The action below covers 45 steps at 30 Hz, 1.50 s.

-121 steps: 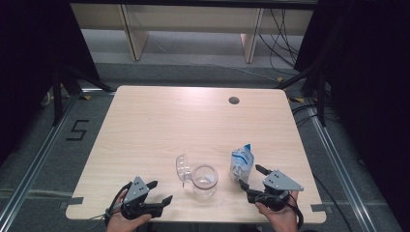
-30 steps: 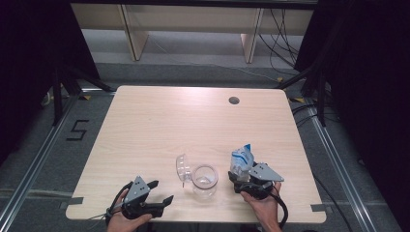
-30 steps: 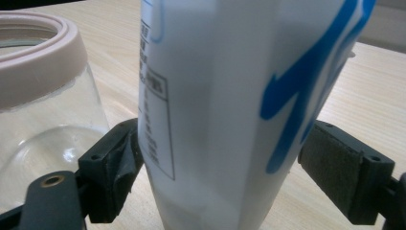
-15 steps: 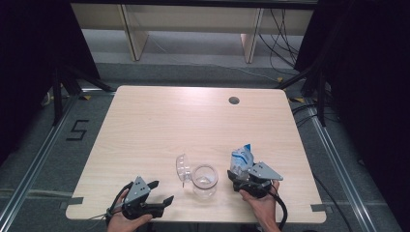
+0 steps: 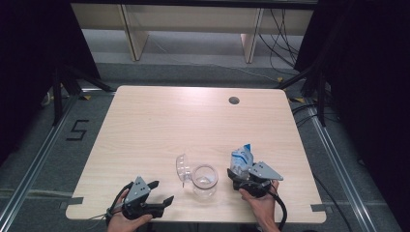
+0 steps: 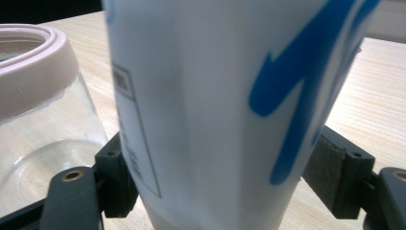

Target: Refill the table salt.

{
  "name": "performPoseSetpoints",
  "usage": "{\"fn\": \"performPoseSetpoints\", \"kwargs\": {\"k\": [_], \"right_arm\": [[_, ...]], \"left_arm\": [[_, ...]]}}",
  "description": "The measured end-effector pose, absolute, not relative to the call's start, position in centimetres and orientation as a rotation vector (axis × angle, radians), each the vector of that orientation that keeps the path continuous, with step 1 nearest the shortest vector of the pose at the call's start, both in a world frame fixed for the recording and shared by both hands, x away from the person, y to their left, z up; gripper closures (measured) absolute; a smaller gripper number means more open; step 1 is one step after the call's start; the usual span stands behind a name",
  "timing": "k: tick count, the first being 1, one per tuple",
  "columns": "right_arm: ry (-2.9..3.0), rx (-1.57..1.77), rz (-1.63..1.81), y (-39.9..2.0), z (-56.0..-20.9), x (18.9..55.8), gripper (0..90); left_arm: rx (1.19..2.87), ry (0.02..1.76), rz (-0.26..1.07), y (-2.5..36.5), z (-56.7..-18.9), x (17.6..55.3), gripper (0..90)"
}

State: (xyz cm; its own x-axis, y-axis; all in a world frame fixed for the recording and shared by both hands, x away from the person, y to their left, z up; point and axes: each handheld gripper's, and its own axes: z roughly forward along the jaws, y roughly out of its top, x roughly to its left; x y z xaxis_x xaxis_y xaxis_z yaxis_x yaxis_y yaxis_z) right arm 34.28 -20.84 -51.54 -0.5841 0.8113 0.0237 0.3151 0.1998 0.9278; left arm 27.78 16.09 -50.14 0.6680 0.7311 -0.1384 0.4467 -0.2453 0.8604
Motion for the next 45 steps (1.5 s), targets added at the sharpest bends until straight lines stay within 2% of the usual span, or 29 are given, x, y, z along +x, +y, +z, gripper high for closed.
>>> {"fn": "performPoseSetpoints", "kwargs": {"k": [34,45], "right_arm": [[2.022,1.063,1.385,-20.8,-51.3,34.4,38.8],[2.054,0.908,1.371,-21.2,-50.9,35.2,40.3]], "left_arm": [[1.896,0.920,0.361,16.2,-50.1,27.8,24.2],[1.899,0.919,0.360,16.1,-50.1,27.8,24.5]]}}
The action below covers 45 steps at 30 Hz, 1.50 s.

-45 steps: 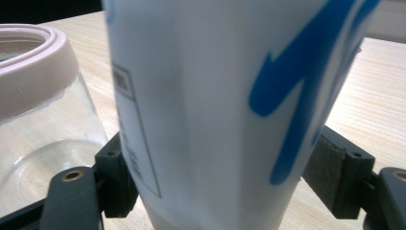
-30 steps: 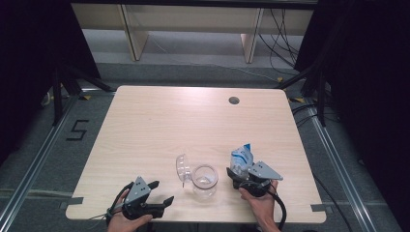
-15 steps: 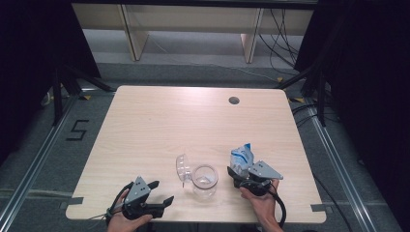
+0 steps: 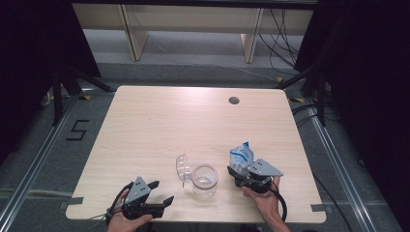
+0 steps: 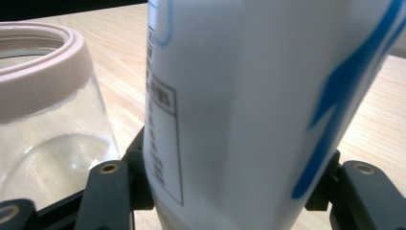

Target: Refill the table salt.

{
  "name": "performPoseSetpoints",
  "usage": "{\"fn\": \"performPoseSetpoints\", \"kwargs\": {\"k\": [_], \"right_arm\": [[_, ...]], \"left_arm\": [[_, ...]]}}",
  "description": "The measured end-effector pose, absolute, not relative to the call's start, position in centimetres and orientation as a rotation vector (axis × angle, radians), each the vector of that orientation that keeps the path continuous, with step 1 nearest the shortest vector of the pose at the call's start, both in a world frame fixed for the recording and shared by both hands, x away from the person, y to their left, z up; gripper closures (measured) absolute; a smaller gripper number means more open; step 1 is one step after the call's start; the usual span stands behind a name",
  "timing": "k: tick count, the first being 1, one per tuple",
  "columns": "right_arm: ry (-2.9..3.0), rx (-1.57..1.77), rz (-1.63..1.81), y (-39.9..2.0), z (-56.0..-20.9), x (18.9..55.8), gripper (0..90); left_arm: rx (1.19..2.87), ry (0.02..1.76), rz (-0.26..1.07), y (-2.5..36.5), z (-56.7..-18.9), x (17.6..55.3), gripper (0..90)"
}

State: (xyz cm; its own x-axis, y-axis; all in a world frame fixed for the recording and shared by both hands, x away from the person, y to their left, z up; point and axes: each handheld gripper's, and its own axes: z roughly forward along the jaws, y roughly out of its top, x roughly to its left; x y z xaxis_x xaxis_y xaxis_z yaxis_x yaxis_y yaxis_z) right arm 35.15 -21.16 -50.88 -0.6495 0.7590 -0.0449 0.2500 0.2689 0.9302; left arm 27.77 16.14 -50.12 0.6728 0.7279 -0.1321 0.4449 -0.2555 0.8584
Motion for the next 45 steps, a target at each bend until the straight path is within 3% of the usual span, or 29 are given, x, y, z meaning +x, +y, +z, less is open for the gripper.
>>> {"fn": "performPoseSetpoints", "kwargs": {"k": [45], "right_arm": [[2.041,0.417,1.067,-20.1,-48.1,34.7,41.1]], "left_arm": [[1.901,0.933,0.362,16.2,-50.2,27.8,21.8]]}}
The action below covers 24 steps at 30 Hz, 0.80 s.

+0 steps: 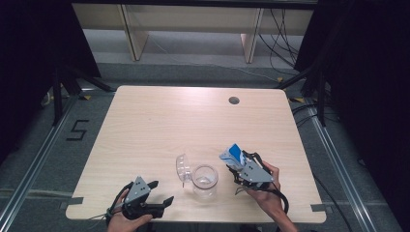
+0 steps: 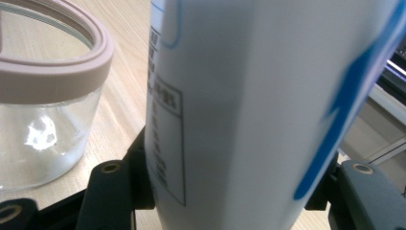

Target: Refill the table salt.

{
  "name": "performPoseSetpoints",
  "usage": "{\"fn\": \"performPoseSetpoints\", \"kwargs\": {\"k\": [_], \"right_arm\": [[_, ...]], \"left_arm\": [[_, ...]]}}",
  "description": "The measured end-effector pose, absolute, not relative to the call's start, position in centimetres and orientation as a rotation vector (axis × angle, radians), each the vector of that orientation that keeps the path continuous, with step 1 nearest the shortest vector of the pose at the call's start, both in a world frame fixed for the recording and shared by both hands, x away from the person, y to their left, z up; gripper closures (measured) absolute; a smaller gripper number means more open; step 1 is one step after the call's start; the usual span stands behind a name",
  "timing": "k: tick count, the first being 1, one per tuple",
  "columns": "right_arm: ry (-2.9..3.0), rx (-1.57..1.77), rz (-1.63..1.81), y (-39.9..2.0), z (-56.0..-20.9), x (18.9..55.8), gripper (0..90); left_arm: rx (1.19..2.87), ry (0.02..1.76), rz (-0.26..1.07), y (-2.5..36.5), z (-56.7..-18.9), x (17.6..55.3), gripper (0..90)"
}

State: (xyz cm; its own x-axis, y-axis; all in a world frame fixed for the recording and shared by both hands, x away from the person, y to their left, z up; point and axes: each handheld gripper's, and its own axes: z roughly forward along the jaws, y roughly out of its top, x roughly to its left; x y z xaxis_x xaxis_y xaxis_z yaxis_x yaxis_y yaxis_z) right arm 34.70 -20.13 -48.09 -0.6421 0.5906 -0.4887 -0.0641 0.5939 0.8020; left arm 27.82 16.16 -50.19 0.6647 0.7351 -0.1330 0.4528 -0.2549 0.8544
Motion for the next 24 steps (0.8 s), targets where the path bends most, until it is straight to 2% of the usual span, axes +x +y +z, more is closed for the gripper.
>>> {"fn": "performPoseSetpoints", "kwargs": {"k": [24], "right_arm": [[2.017,0.241,0.990,-19.62,-47.70,34.65,41.4]], "left_arm": [[1.914,0.935,0.367,16.27,-50.20,27.83,21.9]]}}
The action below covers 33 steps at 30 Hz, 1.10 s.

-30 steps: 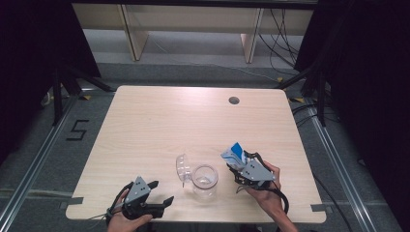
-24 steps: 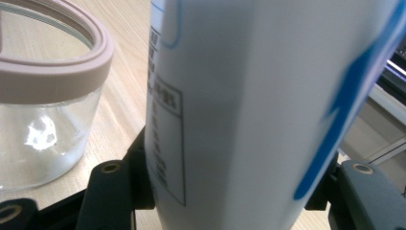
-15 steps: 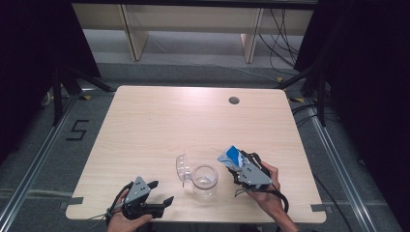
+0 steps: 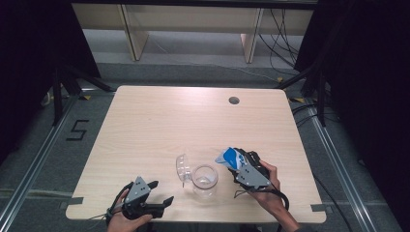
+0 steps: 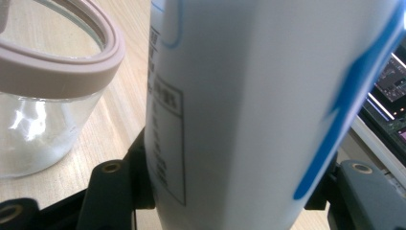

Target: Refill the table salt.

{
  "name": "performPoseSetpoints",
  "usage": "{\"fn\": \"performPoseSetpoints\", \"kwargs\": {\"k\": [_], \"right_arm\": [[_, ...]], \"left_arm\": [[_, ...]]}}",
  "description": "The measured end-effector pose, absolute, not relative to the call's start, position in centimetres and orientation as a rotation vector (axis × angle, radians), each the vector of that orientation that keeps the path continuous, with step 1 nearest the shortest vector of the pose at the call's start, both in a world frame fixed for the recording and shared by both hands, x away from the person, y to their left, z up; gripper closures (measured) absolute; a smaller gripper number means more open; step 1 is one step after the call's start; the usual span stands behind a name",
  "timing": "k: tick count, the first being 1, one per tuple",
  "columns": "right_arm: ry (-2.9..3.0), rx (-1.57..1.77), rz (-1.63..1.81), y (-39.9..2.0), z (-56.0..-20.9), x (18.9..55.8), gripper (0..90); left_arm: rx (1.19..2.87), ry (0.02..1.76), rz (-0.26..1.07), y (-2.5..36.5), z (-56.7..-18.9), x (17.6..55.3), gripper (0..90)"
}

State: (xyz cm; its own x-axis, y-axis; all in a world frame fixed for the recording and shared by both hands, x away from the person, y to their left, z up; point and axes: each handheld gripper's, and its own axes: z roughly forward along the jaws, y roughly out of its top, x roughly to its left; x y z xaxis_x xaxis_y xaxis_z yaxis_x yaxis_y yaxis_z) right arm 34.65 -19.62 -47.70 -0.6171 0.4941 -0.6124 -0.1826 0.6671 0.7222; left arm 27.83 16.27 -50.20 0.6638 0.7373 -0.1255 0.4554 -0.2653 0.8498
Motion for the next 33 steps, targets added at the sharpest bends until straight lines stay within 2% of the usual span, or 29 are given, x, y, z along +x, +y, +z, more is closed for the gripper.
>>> {"fn": "performPoseSetpoints", "kwargs": {"k": [33], "right_arm": [[1.979,0.058,0.851,-19.24,-47.61,33.93,41.9]], "left_arm": [[1.911,0.929,0.365,16.30,-50.22,27.85,21.9]]}}
